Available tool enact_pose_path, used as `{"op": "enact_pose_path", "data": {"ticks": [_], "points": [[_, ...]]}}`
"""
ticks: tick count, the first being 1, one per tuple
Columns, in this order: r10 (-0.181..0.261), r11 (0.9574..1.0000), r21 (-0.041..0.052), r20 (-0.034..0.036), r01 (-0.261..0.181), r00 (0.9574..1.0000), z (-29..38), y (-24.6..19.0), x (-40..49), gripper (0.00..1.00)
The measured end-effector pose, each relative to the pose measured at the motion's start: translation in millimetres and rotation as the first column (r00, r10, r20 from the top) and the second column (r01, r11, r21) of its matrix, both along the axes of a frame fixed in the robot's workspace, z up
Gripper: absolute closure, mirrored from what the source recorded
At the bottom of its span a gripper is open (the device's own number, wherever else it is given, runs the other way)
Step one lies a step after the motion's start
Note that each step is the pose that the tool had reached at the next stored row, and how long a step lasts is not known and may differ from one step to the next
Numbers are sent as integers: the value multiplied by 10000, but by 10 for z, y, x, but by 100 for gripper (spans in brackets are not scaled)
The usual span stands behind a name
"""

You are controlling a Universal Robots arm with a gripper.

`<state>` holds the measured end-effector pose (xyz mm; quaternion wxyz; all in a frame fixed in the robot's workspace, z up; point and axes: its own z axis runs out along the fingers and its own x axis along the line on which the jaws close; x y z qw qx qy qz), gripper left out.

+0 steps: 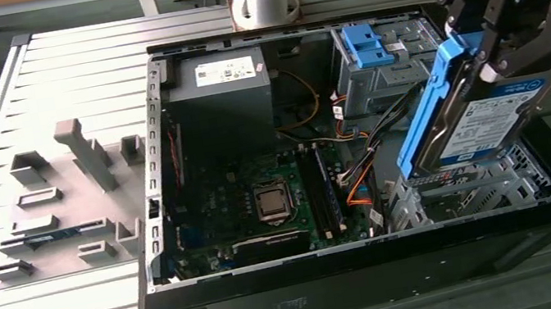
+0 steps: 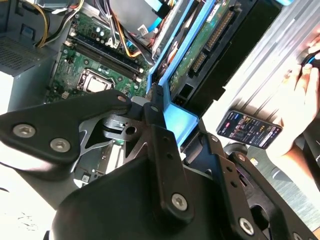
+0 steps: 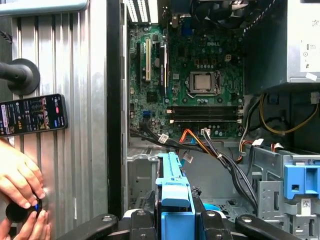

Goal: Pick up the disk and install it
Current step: 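Insert the disk into the insertion slot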

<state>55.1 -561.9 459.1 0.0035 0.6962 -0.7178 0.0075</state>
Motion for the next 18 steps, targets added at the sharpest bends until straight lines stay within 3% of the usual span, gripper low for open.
{"op": "enact_pose_path", "data": {"ticks": [18], "points": [[2,10000,0,0,-2,10000,-7,0,35,64]]}}
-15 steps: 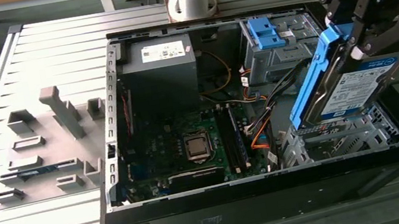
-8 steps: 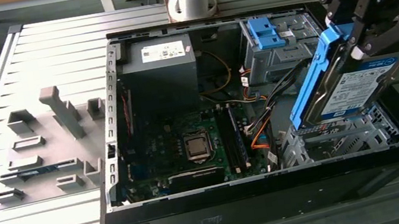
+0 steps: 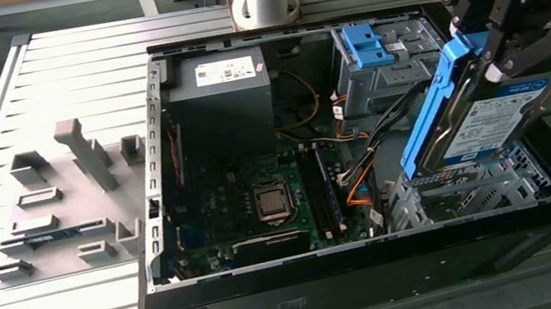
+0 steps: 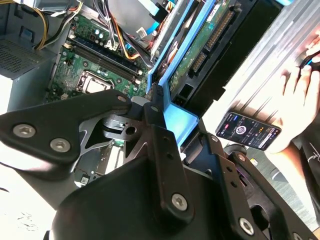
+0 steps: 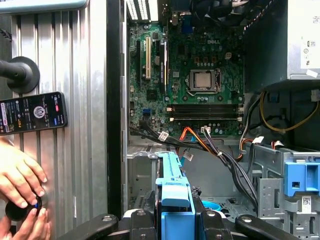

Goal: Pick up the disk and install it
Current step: 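Insert the disk into the insertion slot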

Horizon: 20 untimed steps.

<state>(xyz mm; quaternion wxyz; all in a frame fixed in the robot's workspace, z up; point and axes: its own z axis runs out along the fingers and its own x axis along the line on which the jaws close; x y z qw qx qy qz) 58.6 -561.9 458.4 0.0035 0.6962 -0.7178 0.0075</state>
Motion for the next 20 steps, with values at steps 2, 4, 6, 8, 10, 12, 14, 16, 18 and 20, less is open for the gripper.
{"op": "enact_pose_path", "data": {"ticks": [2,4,6,8,10,12,14,16,18,20], "points": [[-1,10000,1,0,1,10000,-10,0,20,64],[-2,10000,0,5,2,10000,-28,0,26,64],[-2,10000,-2,30,2,10000,-46,0,28,64],[-2,10000,0,41,2,10000,-68,0,36,64],[-3,10000,0,55,3,10000,-90,0,41,64],[-1,10000,0,63,1,10000,-109,0,48,64],[-2,10000,0,64,2,10000,-123,0,55,64],[-3,10000,0,65,3,10000,-133,0,64,64],[-2,10000,1,65,2,10000,-145,0,73,64],[-4,10000,0,64,4,10000,-155,0,75,64]]}}
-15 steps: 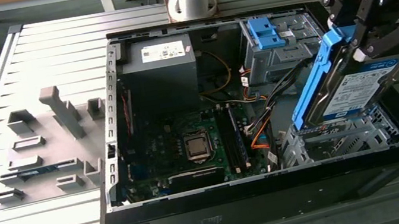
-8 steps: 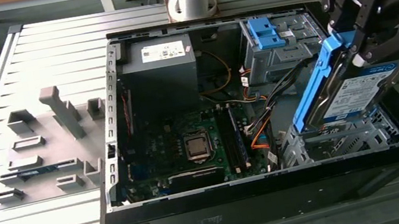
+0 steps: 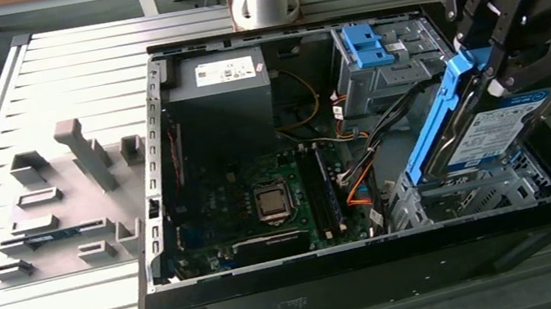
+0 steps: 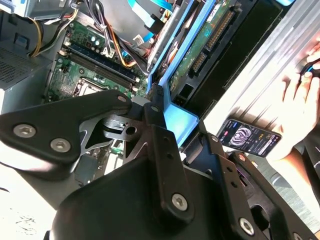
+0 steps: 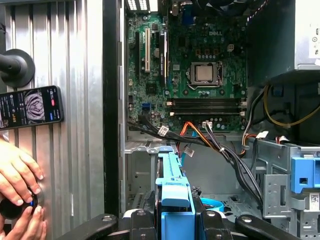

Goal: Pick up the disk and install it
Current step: 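Insert the disk into the insertion slot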

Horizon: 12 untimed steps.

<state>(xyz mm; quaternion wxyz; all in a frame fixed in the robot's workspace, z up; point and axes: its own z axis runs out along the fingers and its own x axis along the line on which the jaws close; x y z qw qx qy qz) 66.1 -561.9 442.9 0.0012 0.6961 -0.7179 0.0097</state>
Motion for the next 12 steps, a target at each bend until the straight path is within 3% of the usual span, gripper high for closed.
{"op": "enact_pose_path", "data": {"ticks": [12], "points": [[2,10000,0,0,-2,10000,-42,-20,7,64]]}}
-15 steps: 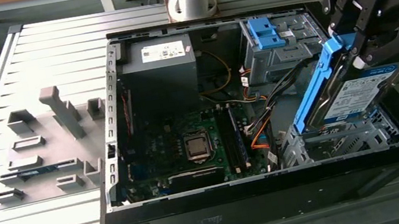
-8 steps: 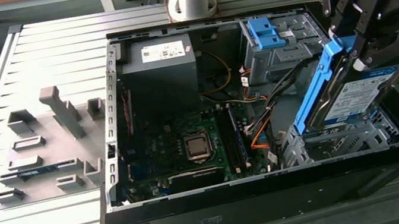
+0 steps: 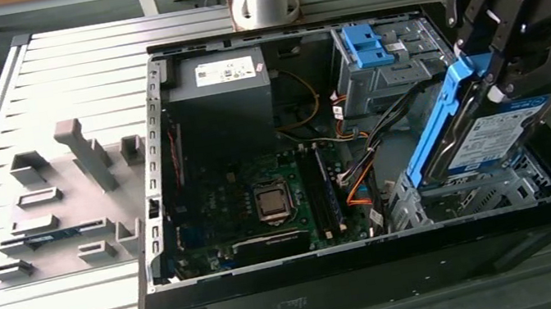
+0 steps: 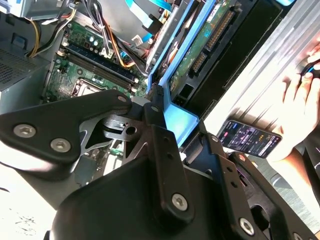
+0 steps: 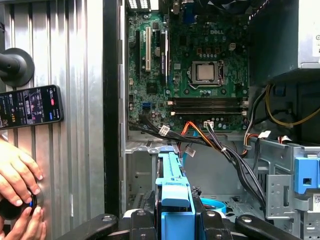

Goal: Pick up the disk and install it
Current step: 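Insert the disk into the insertion slot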

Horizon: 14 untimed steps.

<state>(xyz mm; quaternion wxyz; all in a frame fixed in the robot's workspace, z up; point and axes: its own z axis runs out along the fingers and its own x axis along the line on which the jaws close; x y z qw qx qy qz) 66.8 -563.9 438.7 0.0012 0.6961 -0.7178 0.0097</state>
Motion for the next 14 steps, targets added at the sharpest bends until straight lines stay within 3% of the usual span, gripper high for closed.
{"op": "enact_pose_path", "data": {"ticks": [14], "points": [[0,10000,-1,0,0,10000,-105,-33,0,64]]}}
